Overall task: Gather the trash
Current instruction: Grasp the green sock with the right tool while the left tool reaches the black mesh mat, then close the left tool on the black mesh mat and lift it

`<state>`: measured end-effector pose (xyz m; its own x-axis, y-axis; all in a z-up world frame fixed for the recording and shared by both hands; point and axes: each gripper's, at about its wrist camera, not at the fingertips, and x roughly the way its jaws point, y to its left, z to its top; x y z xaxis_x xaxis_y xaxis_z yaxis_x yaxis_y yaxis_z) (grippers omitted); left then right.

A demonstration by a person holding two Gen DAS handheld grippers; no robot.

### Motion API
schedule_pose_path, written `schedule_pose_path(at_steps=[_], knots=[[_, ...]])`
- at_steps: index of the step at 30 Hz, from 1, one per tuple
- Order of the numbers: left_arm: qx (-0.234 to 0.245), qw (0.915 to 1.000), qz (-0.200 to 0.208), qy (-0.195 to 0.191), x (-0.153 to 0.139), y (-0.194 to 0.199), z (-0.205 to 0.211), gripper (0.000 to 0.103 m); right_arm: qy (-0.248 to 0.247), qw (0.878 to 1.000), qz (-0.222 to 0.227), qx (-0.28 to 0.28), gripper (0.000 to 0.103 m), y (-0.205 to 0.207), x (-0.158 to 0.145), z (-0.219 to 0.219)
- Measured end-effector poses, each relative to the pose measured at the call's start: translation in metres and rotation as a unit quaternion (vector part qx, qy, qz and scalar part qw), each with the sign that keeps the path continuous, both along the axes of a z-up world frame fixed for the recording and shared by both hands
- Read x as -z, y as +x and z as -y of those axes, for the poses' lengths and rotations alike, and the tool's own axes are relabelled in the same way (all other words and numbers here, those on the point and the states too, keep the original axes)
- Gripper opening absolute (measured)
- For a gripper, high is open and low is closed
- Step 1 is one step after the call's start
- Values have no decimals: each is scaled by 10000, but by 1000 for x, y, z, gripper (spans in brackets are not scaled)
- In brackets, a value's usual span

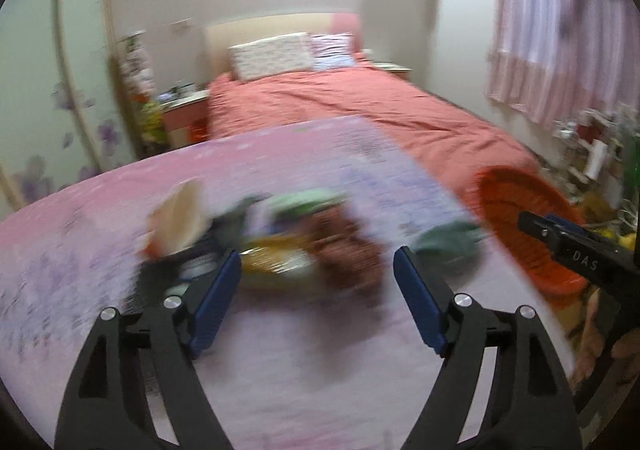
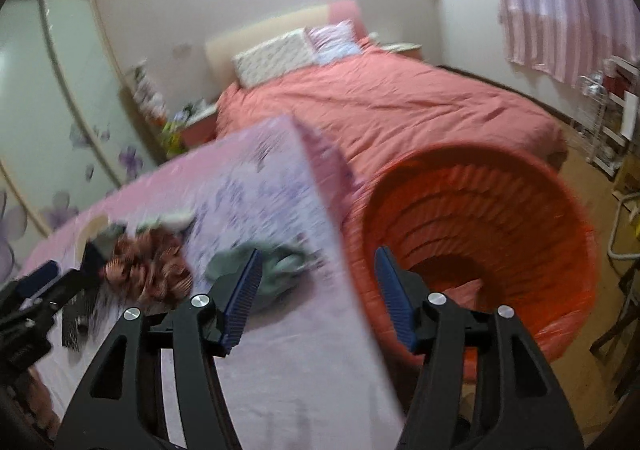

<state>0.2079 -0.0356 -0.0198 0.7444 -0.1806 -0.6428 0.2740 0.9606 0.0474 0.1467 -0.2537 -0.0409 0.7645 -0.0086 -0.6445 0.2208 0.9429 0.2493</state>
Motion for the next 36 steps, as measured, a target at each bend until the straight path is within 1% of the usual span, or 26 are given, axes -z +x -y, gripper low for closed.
schedule_pose_path(at_steps=[3,6,7,9,10,11,12,13,16,21,24,26,28,29,31,32,34,36], knots=[[-453,9989,-128,18,9,5,-52,78,-21,9997,-203,-124,59,15,10,-17],[-759,9967,-261,-73,17,7,-93,78,-48,9990,-441,-98,59,36,20,-27],[-852,9958,-314,-121,20,7,-107,80,-49,9987,-506,-88,61,39,22,-29],[-973,9944,-374,-173,25,7,-126,83,-79,9980,-632,-39,62,45,29,-37],[-1026,9937,-406,-186,28,6,-134,84,-124,9975,-688,-38,61,48,31,-40],[-1051,9933,-431,-194,29,6,-138,84,-152,9966,-804,-93,49,51,34,-43],[-1075,9929,-472,-215,33,6,-144,84,-194,9961,-850,-97,46,52,35,-46],[-1087,9924,-515,-247,35,7,-149,84,-225,9961,-851,-75,32,53,35,-47],[-1071,9920,-582,-325,42,8,-154,84,-317,9954,-902,-46,29,53,34,-51],[-1053,9911,-766,-280,52,18,-148,84,-327,9953,-909,-43,29,53,34,-52],[-1101,9891,-867,-446,55,22,-150,84,-351,9951,-919,-40,29,53,34,-52],[-1100,9881,-926,-549,55,23,-150,78,-377,9950,-929,-38,29,54,34,-54],[-989,9887,-924,-643,54,25,-148,61,-382,9949,-932,-36,29,55,34,-54],[-998,9890,-922,-591,53,26,-145,58,-374,9950,-930,-36,29,55,34,-54],[-955,9892,-945,-578,52,28,-143,33,-364,9950,-929,-37,29,56,35,-55],[-949,9895,-942,-556,51,30,-142,28,-357,9950,-928,-37,29,56,35,-55],[-924,9900,-930,-517,51,32,-143,11,-345,9951,-927,-36,29,58,35,-56],[-933,9900,-928,-516,50,35,-145,9,-334,9951,-925,-35,29,58,35,-56]])
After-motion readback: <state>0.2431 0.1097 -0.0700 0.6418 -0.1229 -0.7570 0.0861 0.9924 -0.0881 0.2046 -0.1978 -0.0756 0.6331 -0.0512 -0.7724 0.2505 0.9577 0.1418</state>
